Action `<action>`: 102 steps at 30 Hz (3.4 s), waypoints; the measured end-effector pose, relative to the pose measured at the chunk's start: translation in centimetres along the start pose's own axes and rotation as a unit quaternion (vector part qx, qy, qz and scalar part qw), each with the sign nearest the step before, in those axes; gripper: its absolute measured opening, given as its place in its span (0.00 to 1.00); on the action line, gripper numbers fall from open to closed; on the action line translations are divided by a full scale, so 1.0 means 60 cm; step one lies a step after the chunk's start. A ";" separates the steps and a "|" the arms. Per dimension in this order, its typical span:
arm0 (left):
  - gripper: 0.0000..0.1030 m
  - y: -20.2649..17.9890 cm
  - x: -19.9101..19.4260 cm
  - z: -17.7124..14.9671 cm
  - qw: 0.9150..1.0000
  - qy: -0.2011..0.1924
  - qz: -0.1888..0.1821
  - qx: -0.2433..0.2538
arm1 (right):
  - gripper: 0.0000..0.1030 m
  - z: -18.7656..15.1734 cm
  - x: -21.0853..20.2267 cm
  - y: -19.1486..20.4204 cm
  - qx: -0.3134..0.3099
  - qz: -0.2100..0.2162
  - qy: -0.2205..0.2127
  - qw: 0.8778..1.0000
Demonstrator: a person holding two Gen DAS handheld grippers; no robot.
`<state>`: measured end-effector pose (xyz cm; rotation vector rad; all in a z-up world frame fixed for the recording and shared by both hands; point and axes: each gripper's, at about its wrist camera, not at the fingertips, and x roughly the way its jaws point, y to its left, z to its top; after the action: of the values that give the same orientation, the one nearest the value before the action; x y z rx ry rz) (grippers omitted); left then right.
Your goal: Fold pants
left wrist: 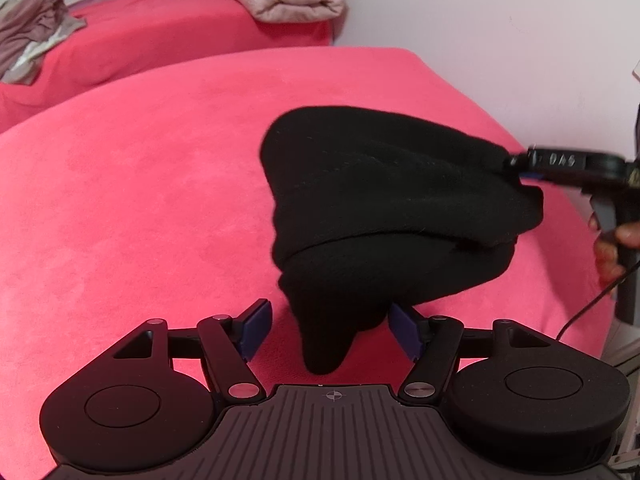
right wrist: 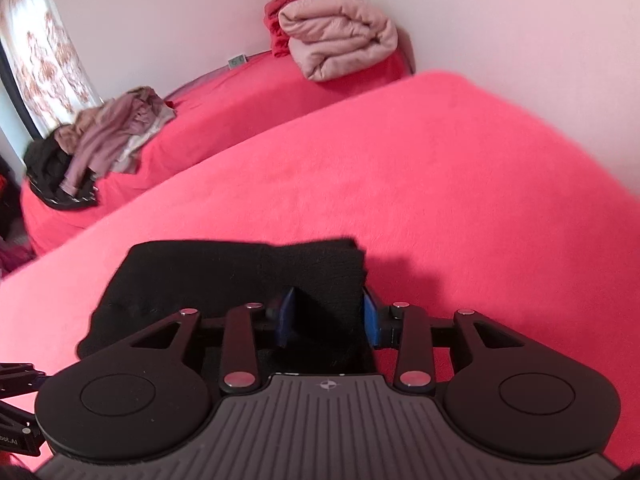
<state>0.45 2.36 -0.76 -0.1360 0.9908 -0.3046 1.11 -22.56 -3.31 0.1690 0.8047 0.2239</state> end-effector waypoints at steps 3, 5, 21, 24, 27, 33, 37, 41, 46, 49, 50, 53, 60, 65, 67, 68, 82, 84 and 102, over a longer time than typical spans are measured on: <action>1.00 -0.010 -0.002 0.005 1.000 -0.005 0.000 0.005 | 0.65 0.003 -0.050 0.023 -0.065 -0.012 -0.045 0.997; 1.00 -0.015 -0.002 0.005 1.000 -0.013 0.010 0.009 | 0.74 0.000 -0.065 0.050 -0.112 0.026 -0.043 0.992; 0.96 -0.026 -0.004 -0.005 0.999 -0.030 0.034 0.024 | 0.06 0.016 0.062 0.214 -0.272 0.146 0.068 0.949; 0.93 -0.028 -0.004 -0.009 0.998 -0.040 0.038 0.029 | 0.06 0.059 0.067 0.195 -0.238 0.148 0.058 0.958; 0.89 -0.038 -0.011 -0.009 0.997 -0.051 0.044 0.039 | 0.06 0.074 0.089 0.197 -0.245 0.132 0.049 0.959; 0.82 -0.055 -0.010 -0.030 0.997 -0.031 0.043 0.053 | 0.02 0.083 0.143 0.185 -0.218 0.085 0.043 0.971; 0.84 -0.042 -0.015 -0.030 0.998 -0.029 0.040 0.036 | 0.07 0.092 0.100 0.172 -0.207 0.119 0.035 0.970; 0.87 -0.036 -0.024 -0.021 0.998 -0.032 0.033 0.034 | 0.77 0.065 0.017 0.175 -0.244 0.179 0.039 0.952; 1.00 -0.046 -0.033 -0.019 0.998 -0.042 0.019 0.053 | 0.74 0.007 -0.054 0.171 -0.319 0.197 0.061 0.925; 1.00 -0.060 -0.022 -0.013 0.996 -0.048 0.024 0.070 | 0.59 -0.015 -0.038 0.176 -0.350 0.158 0.077 0.920; 1.00 -0.065 -0.012 -0.008 0.996 -0.043 0.029 0.074 | 0.45 -0.018 -0.023 0.177 -0.351 0.143 0.089 0.921; 1.00 -0.073 0.008 0.003 0.994 -0.045 0.059 0.081 | 0.21 0.006 -0.005 0.166 -0.295 0.142 0.080 0.942; 0.69 -0.059 -0.028 0.018 0.994 -0.063 0.047 0.082 | 0.23 0.061 -0.007 0.134 -0.175 0.170 0.081 0.966; 0.68 -0.047 -0.018 -0.016 0.994 -0.025 0.043 0.097 | 0.68 0.017 -0.016 0.155 -0.318 0.126 0.128 0.931; 0.68 -0.042 -0.018 -0.024 0.995 -0.020 0.042 0.094 | 0.67 0.031 -0.025 0.137 -0.270 0.151 0.126 0.943; 0.68 -0.039 -0.020 -0.024 0.995 -0.019 0.039 0.090 | 0.67 0.041 -0.031 0.127 -0.236 0.169 0.114 0.950; 0.98 -0.028 -0.055 0.002 0.999 -0.040 0.008 0.018 | 0.67 0.053 0.026 0.185 -0.276 0.129 0.057 0.951; 1.00 -0.023 -0.048 0.005 0.999 -0.037 0.013 0.002 | 0.68 0.056 0.033 0.193 -0.284 0.137 0.062 0.947; 0.87 -0.022 -0.007 0.001 0.997 -0.047 0.027 -0.047 | 0.07 0.055 0.115 0.230 -0.331 0.185 0.139 0.915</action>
<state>0.00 1.25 -0.07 -0.2063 0.9136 -0.2008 6.28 -7.67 -2.61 -0.3651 0.9327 0.8812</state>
